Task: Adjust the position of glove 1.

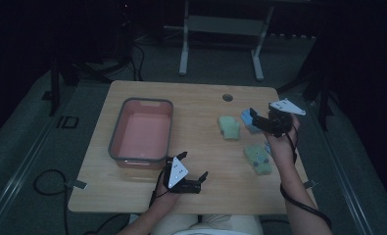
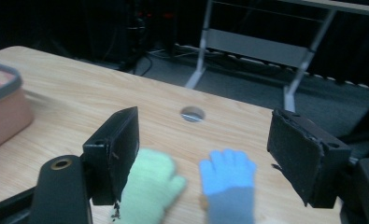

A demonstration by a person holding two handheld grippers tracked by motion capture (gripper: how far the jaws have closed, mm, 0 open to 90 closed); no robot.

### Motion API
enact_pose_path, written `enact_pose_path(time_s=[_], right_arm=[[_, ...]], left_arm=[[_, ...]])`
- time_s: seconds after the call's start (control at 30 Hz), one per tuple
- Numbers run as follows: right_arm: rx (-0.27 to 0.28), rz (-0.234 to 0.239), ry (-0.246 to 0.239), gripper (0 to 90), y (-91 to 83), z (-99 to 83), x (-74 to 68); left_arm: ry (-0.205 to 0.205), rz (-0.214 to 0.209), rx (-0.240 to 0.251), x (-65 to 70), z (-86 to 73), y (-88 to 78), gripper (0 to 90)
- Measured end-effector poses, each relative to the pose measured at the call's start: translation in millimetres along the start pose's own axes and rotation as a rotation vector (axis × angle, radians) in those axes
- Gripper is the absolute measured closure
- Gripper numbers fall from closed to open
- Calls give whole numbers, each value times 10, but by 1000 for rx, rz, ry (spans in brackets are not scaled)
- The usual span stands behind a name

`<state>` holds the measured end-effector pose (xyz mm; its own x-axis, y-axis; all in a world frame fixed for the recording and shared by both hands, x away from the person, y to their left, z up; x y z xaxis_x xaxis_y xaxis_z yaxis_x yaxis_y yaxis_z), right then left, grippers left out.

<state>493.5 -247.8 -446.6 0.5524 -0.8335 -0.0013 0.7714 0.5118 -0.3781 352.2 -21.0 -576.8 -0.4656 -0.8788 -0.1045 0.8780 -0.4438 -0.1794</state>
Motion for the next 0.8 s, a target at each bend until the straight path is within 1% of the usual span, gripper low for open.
enact_pose_path(time_s=[0.03, 0.07, 0.1, 0.13, 0.23, 0.3, 0.37, 0.43, 0.53, 0.63, 0.8], right_arm=[[-1, 8, -3, 255, 40, 10, -25], [-3, 26, -2, 257, 95, 19, -59], [-3, 26, -2, 257, 95, 19, -59], [-13, 60, -3, 268, 238, 16, -121], [-39, 81, -9, 274, 380, -15, -170], [-57, 87, -8, 315, 465, -40, -194], [-64, 94, -13, 325, 548, -60, -218], [-70, 109, -2, 331, 626, -85, -247], [-94, 105, -1, 341, 754, -154, -257], [-113, 99, -5, 368, 868, -235, -256], [-160, 92, 6, 405, 1041, -400, -226]], left_arm=[[0, 0, 1, 0, 0, -1, 16], [0, -1, 1, -2, 0, -1, 16], [0, -1, 1, -2, 0, -1, 16], [-3, -3, 1, -3, 0, -1, 16], [1, -3, 1, 0, 0, -3, 16], [6, -2, 2, 3, 0, -4, 16], [6, -1, 3, 6, 0, -5, 16], [6, -1, 4, 6, 1, -6, 16], [2, -1, 6, 8, 3, -6, 16], [6, -1, 6, 6, 2, -8, 16], [2, -1, 7, 5, 3, -8, 16]])
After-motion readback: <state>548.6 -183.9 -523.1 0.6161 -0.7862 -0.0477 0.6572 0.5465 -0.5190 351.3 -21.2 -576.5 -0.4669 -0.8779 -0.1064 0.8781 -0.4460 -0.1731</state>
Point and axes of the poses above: each handheld gripper's, and its own axes: y roughly forward along the jaws, z roughly out of its top, x roughly to its right, the point moved 9 cm from there along y, roughly forward along the jaws, and after that the axes turned 15 degrees about z, right-handed, at the moved point
